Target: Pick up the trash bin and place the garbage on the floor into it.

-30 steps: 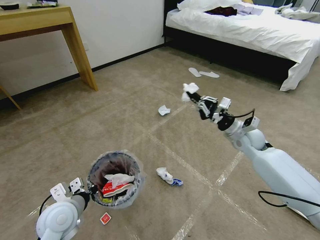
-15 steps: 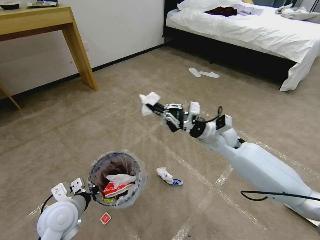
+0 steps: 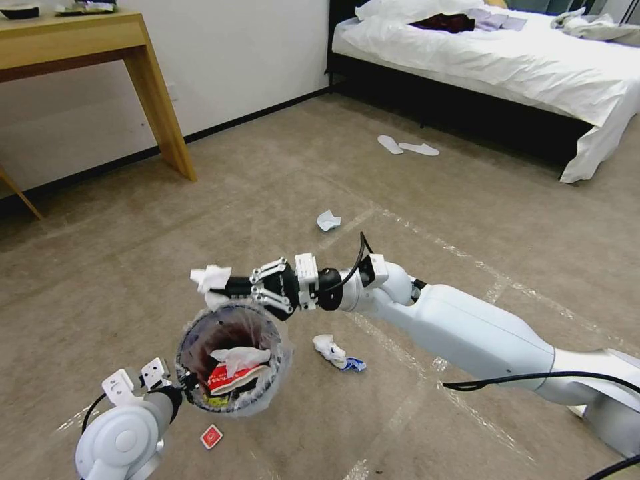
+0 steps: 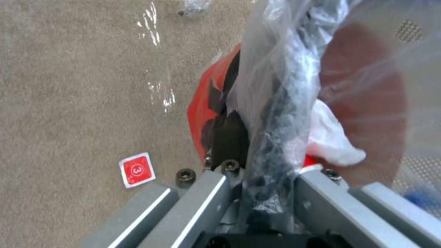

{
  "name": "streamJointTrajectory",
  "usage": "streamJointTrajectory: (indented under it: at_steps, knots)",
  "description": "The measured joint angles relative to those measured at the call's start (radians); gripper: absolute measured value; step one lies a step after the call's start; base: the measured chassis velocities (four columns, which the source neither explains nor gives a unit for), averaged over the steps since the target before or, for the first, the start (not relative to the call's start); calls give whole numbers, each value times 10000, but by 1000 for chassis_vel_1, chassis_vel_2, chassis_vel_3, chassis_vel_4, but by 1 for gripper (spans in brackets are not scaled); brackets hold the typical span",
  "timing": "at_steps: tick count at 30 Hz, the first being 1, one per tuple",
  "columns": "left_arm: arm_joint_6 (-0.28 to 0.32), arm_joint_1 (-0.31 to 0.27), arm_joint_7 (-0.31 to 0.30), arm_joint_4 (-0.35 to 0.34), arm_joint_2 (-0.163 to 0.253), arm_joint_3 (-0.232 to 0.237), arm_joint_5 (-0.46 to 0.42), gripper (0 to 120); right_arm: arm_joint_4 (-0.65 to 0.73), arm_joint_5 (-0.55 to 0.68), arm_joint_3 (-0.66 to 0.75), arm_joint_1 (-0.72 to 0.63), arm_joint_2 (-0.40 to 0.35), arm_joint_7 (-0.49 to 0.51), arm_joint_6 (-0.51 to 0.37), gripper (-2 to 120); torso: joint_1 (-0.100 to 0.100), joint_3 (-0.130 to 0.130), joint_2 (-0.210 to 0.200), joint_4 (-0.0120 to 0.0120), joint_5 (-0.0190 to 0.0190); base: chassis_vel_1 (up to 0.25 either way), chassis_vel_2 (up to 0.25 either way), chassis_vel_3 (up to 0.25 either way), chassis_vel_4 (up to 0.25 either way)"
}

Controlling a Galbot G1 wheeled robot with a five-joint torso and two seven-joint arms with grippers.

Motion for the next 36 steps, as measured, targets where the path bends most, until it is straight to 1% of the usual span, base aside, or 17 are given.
streamJointTrajectory:
  at_steps: [11,20,36]
  knots:
    - [-20,64,1,-92,39,-30,12,0,-1043,-621,-209,-366,-90,-663,289,0,0,0,0,0,1,0,0,0,0]
    - [-21,83,13,-130,6,-5,39,0,-1634,-1086,-186,-610,-49,-784,551,0,0,0,0,1,2,0,0,0,0]
    - [25,149,20,-339,33,22,15,0,-2082,-1321,-176,-554,209,-776,684,0,0,0,0,1,1,0,0,0,0]
